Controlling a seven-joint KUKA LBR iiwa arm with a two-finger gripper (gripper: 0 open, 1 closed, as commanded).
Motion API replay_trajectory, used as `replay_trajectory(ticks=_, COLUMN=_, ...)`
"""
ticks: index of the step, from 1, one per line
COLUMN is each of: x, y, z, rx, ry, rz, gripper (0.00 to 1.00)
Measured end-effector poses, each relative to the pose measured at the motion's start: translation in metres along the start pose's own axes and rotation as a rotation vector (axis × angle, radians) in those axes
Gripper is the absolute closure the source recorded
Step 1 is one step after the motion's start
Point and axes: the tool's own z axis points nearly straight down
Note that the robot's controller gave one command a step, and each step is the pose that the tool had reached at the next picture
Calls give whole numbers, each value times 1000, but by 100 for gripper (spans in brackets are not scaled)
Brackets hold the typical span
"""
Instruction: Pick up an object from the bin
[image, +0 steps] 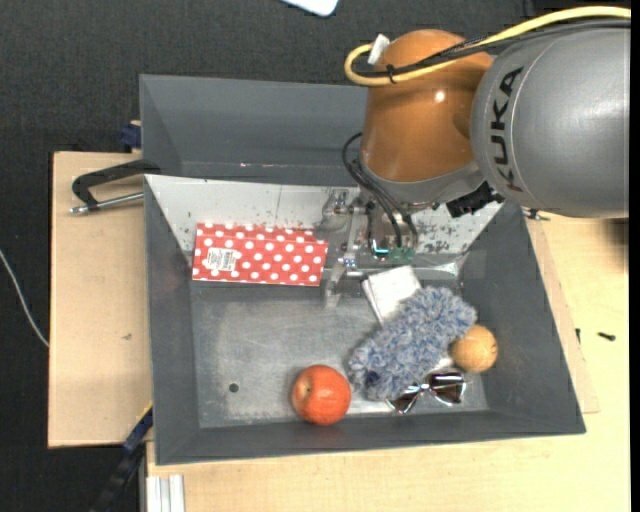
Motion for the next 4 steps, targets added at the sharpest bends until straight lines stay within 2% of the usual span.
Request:
replay_trajectory(ticks=1, x=-2, y=0, z=-5, rx=-1, ry=-9, rz=1, gripper=0)
replay_trajectory(ticks=2, x=-4, y=-20, z=56, rx=-2, ry=-13, rz=52, gripper=0)
replay_trajectory(ticks=3, x=2, y=-3, z=123, rx=-2, ry=-11, rz=54, gripper=0)
replay_trajectory(ticks=4, x=32, y=-41, z=114, rx=-2, ry=9, rz=-80, gripper=0)
